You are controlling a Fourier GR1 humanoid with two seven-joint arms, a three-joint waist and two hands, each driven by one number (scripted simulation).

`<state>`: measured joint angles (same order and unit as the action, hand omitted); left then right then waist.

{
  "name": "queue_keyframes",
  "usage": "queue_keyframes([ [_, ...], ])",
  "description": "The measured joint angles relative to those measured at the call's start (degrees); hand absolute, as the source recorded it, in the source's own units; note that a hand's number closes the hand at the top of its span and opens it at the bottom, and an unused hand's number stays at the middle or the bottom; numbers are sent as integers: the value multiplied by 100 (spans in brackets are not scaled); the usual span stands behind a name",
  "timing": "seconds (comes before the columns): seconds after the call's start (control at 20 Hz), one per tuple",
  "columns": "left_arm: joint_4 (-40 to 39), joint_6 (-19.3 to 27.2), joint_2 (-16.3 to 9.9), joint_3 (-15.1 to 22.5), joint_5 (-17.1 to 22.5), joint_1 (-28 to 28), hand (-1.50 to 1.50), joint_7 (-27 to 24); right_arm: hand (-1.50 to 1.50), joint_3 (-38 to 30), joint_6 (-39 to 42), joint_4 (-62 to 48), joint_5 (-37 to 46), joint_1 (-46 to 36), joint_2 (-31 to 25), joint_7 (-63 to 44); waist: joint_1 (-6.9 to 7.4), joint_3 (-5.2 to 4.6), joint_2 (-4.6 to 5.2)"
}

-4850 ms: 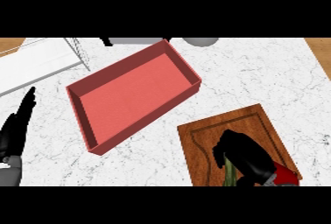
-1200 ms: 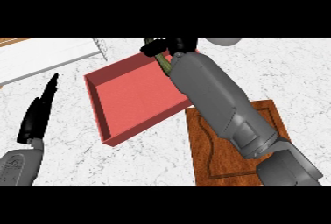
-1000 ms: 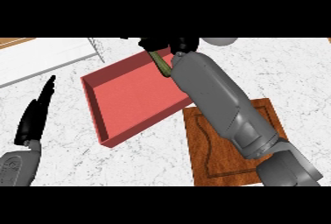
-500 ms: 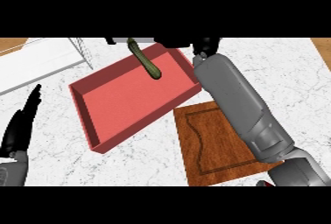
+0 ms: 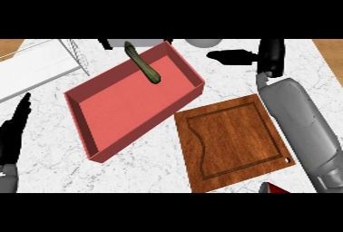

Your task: Pick the squash from the cutting board and place it in the cardboard box

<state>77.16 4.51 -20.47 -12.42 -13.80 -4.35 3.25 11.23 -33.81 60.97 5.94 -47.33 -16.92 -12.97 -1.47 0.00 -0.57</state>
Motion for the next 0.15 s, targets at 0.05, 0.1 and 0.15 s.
queue_keyframes([
  [0.05,-8,-22,-23,-29,16,21,0,-27,-150,21,126,336,-20,218,-150,-136,-12,0,-3],
  [0.1,2,-26,-13,-25,13,4,0,-9,-150,-2,257,582,-43,417,-299,-192,0,-1,2],
  [0.15,21,-9,10,-23,0,29,0,-24,-150,-16,390,825,-68,619,-424,-243,14,0,7],
])
